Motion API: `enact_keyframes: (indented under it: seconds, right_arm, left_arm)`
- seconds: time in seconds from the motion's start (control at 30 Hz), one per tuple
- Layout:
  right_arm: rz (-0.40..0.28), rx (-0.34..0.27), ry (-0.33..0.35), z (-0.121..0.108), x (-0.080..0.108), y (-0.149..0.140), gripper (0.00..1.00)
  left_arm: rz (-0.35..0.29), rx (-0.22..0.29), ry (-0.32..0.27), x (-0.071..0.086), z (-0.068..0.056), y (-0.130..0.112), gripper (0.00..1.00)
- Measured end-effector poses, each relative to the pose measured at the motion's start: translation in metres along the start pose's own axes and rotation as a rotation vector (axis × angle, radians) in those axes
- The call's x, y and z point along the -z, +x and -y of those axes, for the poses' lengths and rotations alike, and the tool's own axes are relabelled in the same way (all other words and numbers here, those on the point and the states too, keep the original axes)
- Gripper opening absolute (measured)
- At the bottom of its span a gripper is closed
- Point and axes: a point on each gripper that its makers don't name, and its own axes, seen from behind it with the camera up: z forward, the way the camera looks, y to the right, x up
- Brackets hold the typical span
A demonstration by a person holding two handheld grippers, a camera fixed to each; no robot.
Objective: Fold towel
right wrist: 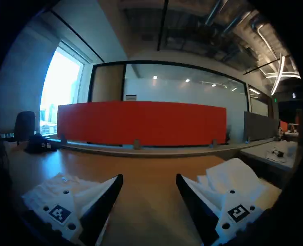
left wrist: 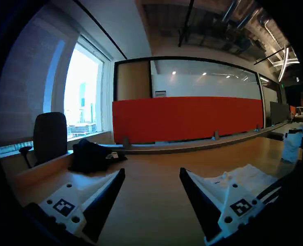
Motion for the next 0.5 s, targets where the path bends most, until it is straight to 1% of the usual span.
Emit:
enact_keyframes:
  seconds: [0.1, 0.2, 0.27, 0.4, 0.5]
  right_arm:
    - [-0.001, -0.005, 0.002, 0.003, 0.003, 0.020, 1.00]
    - [-0.003, -0.008, 0.005, 0.004, 0.005, 0.046, 1.00]
    - [-0.006, -0.005, 0.006, 0.004, 0.006, 0.064, 1.00]
    - [-0.010, -0.004, -0.004, 0.001, 0.010, 0.095, 1.00]
    - [-0.006, -0.014, -0.012, -0.003, 0.011, 0.113, 1.00]
  left_arm:
    - [0.006, 0.003, -0.008, 0.001, -0.005, 0.017, 0.99]
    - [0.010, 0.005, -0.011, 0.002, -0.008, 0.041, 0.99]
    - [0.006, 0.001, -0.012, 0.003, -0.009, 0.060, 0.99]
    - [0.014, -0.013, -0.035, 0.005, -0.018, 0.091, 0.99]
    - [0.026, -0.025, -0.045, 0.005, -0.022, 0.110, 0.99]
